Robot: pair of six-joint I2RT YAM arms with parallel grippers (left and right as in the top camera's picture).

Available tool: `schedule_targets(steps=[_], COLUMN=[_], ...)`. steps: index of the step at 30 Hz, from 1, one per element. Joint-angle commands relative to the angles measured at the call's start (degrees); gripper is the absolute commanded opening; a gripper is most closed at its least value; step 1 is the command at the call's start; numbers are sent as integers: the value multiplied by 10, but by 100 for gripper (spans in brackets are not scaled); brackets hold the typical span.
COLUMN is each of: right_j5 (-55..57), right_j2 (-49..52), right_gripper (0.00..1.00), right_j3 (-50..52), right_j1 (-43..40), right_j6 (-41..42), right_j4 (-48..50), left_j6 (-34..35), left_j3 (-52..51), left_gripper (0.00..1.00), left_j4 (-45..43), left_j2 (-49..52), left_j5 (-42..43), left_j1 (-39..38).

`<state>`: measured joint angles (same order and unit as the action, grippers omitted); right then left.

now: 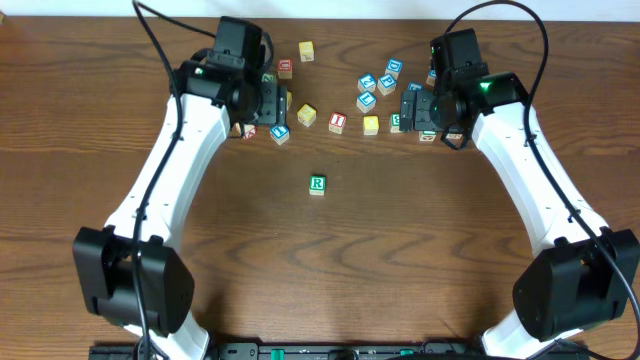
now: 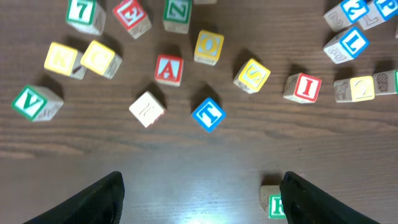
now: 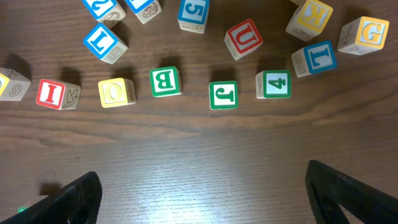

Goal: Spell out ROBOT
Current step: 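Move the left gripper to the far side of the pile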

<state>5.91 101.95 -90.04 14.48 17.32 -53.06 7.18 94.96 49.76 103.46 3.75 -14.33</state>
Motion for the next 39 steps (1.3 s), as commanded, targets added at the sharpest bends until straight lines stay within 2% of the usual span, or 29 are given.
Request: schedule_targets(steps=[1,8,13,15,39], right_j5=[6,6,6,6,6], right_j2=[1,1,1,1,1], right_gripper=[99,99,99,99,99], right_j3=[-10,-10,-10,-10,-10], right_j1=[1,1,1,1,1], right_j6=[-6,-6,-6,-6,-6], right_j4=[0,0,0,0,0], left_j6=[-16,-36,-42,-42,-42], left_j3=[32,100,207,236,236], left_gripper=[79,77,76,73,72], left_j4=[-3,-7,40,55,19], left_j2=[15,85,164,185,221], left_j5=[3,3,4,4,3], left_j1=[2,2,1,1,-10])
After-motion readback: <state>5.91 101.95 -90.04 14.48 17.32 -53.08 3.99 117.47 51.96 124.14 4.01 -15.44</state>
